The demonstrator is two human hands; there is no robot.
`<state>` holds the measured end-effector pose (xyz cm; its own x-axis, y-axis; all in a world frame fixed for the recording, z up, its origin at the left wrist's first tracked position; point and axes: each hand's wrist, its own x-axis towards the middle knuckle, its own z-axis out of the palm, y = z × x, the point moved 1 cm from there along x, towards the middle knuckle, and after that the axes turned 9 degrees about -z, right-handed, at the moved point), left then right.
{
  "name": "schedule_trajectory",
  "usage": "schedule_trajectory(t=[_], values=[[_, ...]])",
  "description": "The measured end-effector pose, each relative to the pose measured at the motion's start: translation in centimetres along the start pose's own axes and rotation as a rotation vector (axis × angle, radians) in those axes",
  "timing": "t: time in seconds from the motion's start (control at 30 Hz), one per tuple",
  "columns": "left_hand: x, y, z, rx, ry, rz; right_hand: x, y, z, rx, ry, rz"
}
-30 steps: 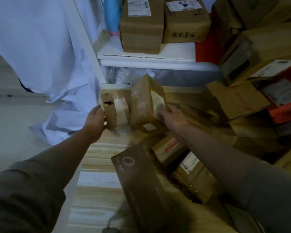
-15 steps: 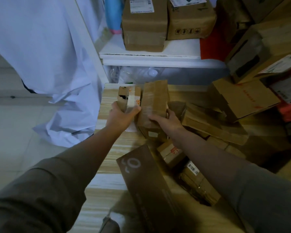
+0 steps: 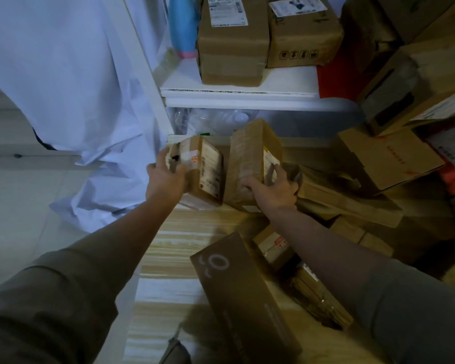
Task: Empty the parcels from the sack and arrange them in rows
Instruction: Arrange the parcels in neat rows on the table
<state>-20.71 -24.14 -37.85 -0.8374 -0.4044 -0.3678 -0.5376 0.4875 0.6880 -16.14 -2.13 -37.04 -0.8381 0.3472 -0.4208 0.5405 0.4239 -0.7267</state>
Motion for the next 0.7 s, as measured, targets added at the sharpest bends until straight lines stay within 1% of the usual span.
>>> schedule_trajectory(t=[0.03,0.1,0.2,0.23,0.3,0.37,0.4,0.53,0.6,0.7], values=[[0.2,0.1,-0.3,0.058,0.035,0.008,0.0,0.0,0.2,-0.039,0.009,-0.001],[0.7,-0.5,-0.8,0.132,0.067,-0.036,-0.2,0.0,0.5,-0.159,0.038,-0.014],[0.2,-1.5,-0.5,0.098,0.063,-0.139,-0.4,0.3,1.1,-0.266,0.096,-0.044],[0.0,-1.7,-0.4,0.067,0.085,-0.155,-0.5,0.4,1.4,-0.264,0.098,-0.053],[0.0,-2.0,-0.3,0.014,0.187,-0.184,-0.5,0.4,2.0,-0.207,0.063,-0.067],[0.3,-1.9,-0.8,0.013,0.276,-0.200,-0.7,0.2,2.2,-0.152,0.014,-0.100],[0.7,-2.2,-0.8,0.043,0.275,-0.204,-0.8,0.2,2.1,-0.139,-0.005,-0.120],[1.1,-2.4,-1.3,0.180,0.124,-0.168,-0.8,1.0,1.6,-0.178,-0.068,-0.156],[1.9,-2.7,-1.8,0.177,0.130,-0.168,-0.9,1.5,1.6,-0.158,-0.080,-0.149],[2.3,-3.1,-2.1,0.170,0.158,-0.172,-0.9,1.9,1.4,-0.135,-0.054,-0.157]])
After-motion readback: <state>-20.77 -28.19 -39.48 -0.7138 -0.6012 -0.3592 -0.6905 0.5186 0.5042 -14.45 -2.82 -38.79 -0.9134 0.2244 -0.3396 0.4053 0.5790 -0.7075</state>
